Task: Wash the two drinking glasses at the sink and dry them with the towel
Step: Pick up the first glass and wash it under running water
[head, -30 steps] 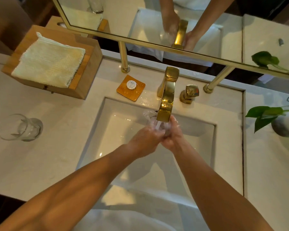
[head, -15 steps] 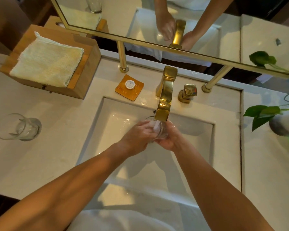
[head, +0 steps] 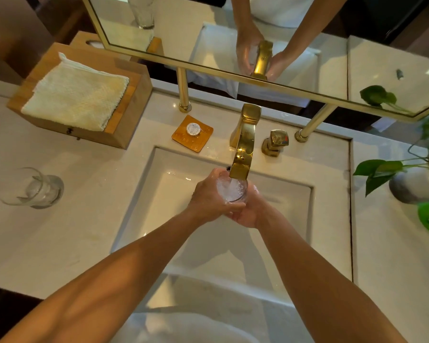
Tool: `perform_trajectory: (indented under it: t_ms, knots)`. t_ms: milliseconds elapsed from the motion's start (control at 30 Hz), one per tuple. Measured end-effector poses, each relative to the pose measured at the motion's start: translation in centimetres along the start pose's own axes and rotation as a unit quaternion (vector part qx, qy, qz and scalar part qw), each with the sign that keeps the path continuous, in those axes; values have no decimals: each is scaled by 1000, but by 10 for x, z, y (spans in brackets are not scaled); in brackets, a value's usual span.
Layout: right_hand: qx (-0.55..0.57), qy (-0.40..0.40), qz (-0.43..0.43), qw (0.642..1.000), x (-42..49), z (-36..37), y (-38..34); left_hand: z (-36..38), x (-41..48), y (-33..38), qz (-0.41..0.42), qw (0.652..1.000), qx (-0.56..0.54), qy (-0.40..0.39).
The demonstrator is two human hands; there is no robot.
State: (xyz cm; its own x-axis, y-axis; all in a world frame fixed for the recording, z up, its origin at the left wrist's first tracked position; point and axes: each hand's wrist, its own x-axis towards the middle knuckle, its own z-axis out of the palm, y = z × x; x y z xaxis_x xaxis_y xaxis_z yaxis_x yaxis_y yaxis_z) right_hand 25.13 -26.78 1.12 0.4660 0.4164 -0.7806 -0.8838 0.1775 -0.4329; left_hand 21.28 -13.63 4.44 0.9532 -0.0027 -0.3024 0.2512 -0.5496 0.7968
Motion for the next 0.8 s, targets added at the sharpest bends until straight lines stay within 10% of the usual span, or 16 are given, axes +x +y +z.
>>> perform_trajectory:
  t_ms: [800]
  knots:
    - [-53, -23, -29, 998, -5, 5, -4, -5, -2, 0, 59, 998, 16, 27]
